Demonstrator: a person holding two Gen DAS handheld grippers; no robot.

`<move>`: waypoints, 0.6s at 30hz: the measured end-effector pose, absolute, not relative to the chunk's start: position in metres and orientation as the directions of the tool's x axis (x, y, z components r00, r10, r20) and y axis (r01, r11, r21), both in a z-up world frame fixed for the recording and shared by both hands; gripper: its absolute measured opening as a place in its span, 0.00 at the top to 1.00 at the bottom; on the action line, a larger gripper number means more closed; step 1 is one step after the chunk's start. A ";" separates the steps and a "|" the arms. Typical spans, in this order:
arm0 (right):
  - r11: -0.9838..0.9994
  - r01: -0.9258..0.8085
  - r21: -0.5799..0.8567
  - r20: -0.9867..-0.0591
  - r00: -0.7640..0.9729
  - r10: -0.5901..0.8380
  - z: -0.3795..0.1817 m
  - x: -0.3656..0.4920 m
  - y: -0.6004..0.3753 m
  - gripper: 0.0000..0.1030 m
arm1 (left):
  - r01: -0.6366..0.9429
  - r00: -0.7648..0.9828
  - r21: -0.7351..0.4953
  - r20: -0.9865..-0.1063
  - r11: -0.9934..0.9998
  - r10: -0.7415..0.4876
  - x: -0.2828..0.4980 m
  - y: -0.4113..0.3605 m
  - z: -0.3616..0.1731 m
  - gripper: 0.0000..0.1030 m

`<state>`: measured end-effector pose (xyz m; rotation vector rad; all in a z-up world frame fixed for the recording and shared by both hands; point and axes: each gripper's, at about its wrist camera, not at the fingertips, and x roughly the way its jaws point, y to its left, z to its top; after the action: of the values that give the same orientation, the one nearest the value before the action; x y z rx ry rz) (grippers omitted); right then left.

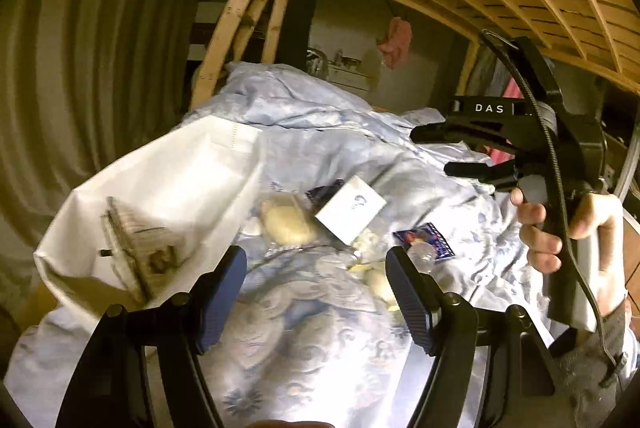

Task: Organize objects
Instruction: 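Move the right gripper to the blue-and-red snack packet and grasp it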

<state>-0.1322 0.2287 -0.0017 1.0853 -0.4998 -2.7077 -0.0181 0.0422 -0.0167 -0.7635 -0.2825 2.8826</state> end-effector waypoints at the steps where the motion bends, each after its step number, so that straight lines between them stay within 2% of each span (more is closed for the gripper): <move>1: -0.938 0.041 0.344 -0.629 -0.732 -0.263 -0.004 -0.133 0.235 0.34 | -0.097 -0.858 -0.207 -0.478 -0.974 0.187 -0.021 0.047 -0.019 0.32; 6: -0.996 0.009 0.088 -0.663 -0.745 -0.066 -0.042 -0.149 0.248 0.34 | -0.137 -0.825 -0.195 -0.521 -0.971 0.221 -0.040 0.070 -0.035 0.32; 8: -0.998 -0.015 0.057 -0.685 -0.728 -0.028 -0.063 -0.160 0.252 0.34 | -0.151 -0.817 -0.207 -0.524 -0.967 0.240 -0.043 0.076 -0.040 0.32; 10: -0.989 -0.080 0.121 -0.696 -0.718 -0.027 -0.084 -0.167 0.267 0.34 | -0.160 -0.810 -0.213 -0.530 -0.964 0.252 -0.046 0.080 -0.044 0.32; 14: -0.929 -0.141 0.343 -0.681 -0.718 -0.143 -0.127 -0.175 0.294 0.34 | -0.148 -0.801 -0.211 -0.548 -0.966 0.242 -0.052 0.083 -0.051 0.32; 16: -0.905 -0.208 0.371 -0.720 -0.680 -0.138 -0.152 -0.182 0.302 0.33 | -0.142 -0.798 -0.223 -0.551 -0.965 0.244 -0.053 0.082 -0.053 0.32; 18: -0.916 -0.219 0.336 -0.726 -0.680 -0.104 -0.158 -0.183 0.297 0.32 | -0.138 -0.797 -0.242 -0.548 -0.960 0.253 -0.054 0.079 -0.053 0.32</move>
<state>-0.1831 0.2967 -0.1583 1.2792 -0.6482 -2.8675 -0.0536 0.0793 -0.0534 -0.8880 -0.2802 2.7821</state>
